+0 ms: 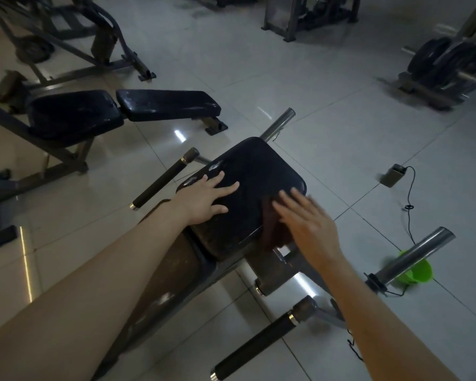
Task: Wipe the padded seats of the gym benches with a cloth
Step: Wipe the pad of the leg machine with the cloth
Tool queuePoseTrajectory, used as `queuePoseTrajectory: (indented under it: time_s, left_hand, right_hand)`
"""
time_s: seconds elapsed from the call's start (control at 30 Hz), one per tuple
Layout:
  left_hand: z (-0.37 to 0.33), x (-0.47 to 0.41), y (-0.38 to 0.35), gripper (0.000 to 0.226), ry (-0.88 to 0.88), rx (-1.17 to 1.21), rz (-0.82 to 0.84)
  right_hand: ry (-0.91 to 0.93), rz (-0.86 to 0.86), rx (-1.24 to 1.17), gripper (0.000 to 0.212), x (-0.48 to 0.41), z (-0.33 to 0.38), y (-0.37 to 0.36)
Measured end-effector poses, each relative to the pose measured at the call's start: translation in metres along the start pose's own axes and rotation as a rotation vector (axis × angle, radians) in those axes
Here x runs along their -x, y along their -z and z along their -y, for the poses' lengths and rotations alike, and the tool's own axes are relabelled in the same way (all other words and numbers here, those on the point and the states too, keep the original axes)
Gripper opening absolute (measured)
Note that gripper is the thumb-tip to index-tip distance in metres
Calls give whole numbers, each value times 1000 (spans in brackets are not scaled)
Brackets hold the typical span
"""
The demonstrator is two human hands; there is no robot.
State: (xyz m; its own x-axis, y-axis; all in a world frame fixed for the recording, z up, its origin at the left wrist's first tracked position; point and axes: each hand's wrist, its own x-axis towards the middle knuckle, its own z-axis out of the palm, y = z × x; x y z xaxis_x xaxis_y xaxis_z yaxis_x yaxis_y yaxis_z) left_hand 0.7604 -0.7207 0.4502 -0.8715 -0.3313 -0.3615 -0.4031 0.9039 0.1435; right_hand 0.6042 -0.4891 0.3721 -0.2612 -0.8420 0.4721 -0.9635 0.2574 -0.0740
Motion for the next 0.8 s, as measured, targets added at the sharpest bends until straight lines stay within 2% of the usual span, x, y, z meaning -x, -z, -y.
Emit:
queuePoseTrajectory:
  time_s: [0.13,0.2,0.3,0.4,0.5,0.57,0.63,0.7,0.8]
  left_hand:
    - [-1,2,2,64,8,-3,8]
    - [1,1,1,65,5,-10,5]
    - [2,-2,0,64,0,-23,13]
    - [2,-1,-2,64,5,-18,-2]
    - [2,0,-3,64,2,-2,-18]
    - [2,1,-4,64,0,7,-22]
    - [2,1,-5,64,0,15,-21]
    - [3,0,-6,64,-1,29,-21]
    - [4,-1,-6,64,5,21,-24]
  right_hand:
    - [-347,-74,-213,42,-2,40,-2]
    - [-409,-90,-274,39,-3,78,-11]
    - [-307,-26,-300,39,6,126,-29]
    - [-110,55,-301,44,24,150,-35]
    - [122,98,-243,51,21,132,-30]
    - [211,100,-214,52,14,108,-24]
    - [128,31,-189,54,9,75,-15]
    - [-79,-38,-138,52,3,38,-3]
    - [-261,-43,-136,40,-5,14,8]
